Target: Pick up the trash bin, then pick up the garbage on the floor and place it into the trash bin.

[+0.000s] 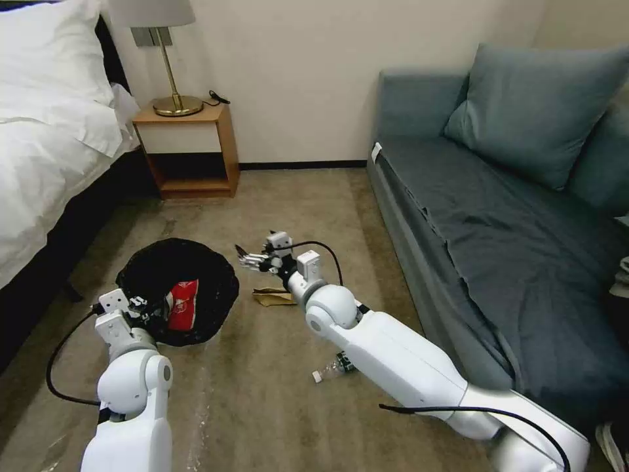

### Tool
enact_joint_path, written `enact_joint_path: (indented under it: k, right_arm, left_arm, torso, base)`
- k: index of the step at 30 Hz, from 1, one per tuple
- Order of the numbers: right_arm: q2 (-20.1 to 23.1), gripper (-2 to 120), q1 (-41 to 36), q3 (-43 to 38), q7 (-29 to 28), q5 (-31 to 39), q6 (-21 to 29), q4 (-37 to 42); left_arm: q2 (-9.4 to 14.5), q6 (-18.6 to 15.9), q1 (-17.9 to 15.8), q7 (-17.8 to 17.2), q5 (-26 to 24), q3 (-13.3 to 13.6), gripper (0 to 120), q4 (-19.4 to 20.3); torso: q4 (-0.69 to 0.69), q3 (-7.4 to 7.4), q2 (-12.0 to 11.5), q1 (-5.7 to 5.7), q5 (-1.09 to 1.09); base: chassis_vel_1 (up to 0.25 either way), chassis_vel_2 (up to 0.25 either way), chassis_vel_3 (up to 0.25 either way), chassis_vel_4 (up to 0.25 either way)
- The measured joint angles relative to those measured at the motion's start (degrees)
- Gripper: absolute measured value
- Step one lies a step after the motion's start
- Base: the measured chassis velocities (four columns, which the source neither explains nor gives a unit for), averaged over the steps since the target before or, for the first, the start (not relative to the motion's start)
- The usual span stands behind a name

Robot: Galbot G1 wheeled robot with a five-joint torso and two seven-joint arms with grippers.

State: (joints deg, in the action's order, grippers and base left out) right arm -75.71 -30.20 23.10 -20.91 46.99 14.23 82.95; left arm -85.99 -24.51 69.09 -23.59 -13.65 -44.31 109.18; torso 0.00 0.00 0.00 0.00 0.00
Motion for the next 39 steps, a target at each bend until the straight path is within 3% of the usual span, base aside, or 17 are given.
enact_joint_path:
  k: [1,2,3,8,16,18,25,34,39]
  right_arm:
    - [0.1,100,-0.4,-0.5,-4.4,4.1,3.9,0.0]
    - [0.1,100,-0.4,-0.5,-4.4,4.1,3.9,0.0]
    - [0.1,100,-0.8,-1.0,-7.9,7.1,7.4,-0.2]
    - [1.6,100,-2.0,-2.3,-9.0,9.1,13.3,-1.1]
    - [3.6,100,-4.5,-3.0,-16.7,14.9,21.8,-1.4]
    - [4.2,100,-5.6,-3.8,-22.0,23.2,27.7,-1.4]
    - [4.7,100,-6.0,-4.3,-24.0,26.6,28.6,-2.3]
    - [0.8,100,-8.0,-9.5,-34.7,32.0,28.3,-6.3]
    - [0.3,100,-9.3,-12.5,-35.5,32.2,27.8,-6.0]
  left_arm:
    - [0.0,0.0,-0.1,0.0,0.0,0.0,2,-0.1]
    - [0.0,0.0,-0.1,0.0,0.0,0.0,2,-0.1]
    - [0.0,0.0,-0.2,0.0,0.0,0.1,2,-0.1]
    - [-0.2,0.0,-0.1,0.0,0.0,0.3,2,-0.1]
    - [-0.2,0.1,0.0,0.0,0.1,0.2,2,-0.2]
    - [-0.4,0.0,-0.1,-0.1,0.1,0.3,2,0.0]
    - [-0.2,-0.2,0.1,-0.1,-0.1,0.2,2,0.5]
    - [-0.4,-0.1,-0.1,-0.2,-0.1,0.3,2,0.1]
    - [-0.9,0.1,-0.3,-0.2,0.4,0.6,2,-0.6]
  torso:
    - [0.00,0.00,0.0,0.00,0.00]
    - [0.00,0.00,0.0,0.00,0.00]
    - [0.00,0.00,0.0,0.00,0.01]
    - [0.00,0.00,0.0,0.00,0.00]
    - [0.00,0.00,0.0,0.00,0.00]
    - [0.00,0.00,0.0,0.00,0.01]
    - [0.00,0.00,0.0,0.00,0.00]
    - [0.01,0.00,0.0,0.00,0.00]
    - [0.00,0.00,0.0,0.00,0.00]
  base:
    - [0.000,0.000,0.000,0.000]
    - [0.000,0.000,0.000,0.000]
    - [0.000,0.000,0.000,0.000]
    - [0.000,0.000,0.000,0.000]
    - [0.000,0.000,0.000,0.000]
    - [0.000,0.000,0.000,0.000]
    - [0.000,0.000,0.000,0.000]
    - [0.000,0.000,0.000,0.000]
    - [0.000,0.000,0.000,0.000]
